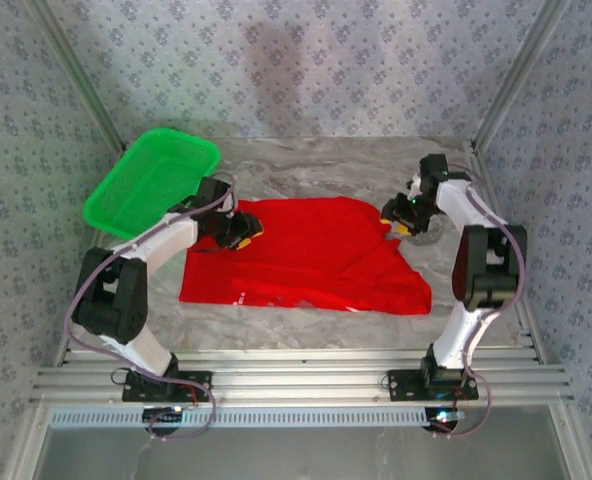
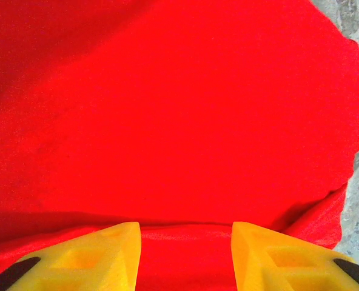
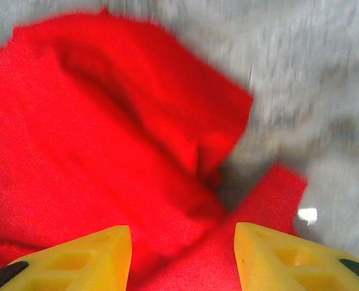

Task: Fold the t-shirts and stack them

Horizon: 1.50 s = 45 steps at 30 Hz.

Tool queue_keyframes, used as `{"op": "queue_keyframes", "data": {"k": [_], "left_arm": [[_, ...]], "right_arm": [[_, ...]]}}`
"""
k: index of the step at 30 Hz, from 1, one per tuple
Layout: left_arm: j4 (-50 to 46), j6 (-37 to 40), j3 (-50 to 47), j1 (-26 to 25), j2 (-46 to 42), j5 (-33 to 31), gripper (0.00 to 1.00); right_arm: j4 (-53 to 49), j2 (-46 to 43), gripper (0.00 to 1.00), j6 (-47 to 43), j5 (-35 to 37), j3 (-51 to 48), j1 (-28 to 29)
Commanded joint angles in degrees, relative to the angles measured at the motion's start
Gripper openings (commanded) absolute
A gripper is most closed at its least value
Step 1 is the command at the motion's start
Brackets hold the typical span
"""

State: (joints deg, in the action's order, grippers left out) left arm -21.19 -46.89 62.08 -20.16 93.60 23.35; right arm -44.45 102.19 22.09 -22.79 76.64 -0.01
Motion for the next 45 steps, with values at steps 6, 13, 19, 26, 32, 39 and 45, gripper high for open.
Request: {"op": "queue_keyframes", "data": {"k": [6,13,19,26,32,39,45], "left_arm": [[5.19,3.09,-1.94,-2.0,0.07,2.77,0.44],[6.08,3.09,-4.88,-2.69,-0.22,2.22,0.44],[6.57,3.21,-7.21,-2.77,-1.22,1.56,0.44],[6.63,3.85,-9.64,-2.75,-1.31,0.92,0.43],[7.02,4.0,-11.44,-2.78,-0.81,0.46,0.42],[6.38,5.25,-11.94,-2.75,0.1,0.07,0.42],[5.61,6.11,-11.82,-2.77,0.7,-0.45,0.42]], "right_arm": [[2.12,-15.65,0.53,11.27,-2.08,-21.39,6.53],[9.53,-17.49,0.5,16.96,-1.55,-30.03,9.76],[14.77,-14.92,0.44,18.51,-0.47,-31.22,9.94],[14.45,-12.87,0.26,18.35,-0.14,-28.98,10.73],[14.09,-12.54,0.11,18.6,-0.91,-27.77,11.14],[11.66,-11.29,0.04,18.1,-1.58,-22.23,12.81],[10.62,-6.2,0.02,17.12,-1.46,-15.84,14.03]]}}
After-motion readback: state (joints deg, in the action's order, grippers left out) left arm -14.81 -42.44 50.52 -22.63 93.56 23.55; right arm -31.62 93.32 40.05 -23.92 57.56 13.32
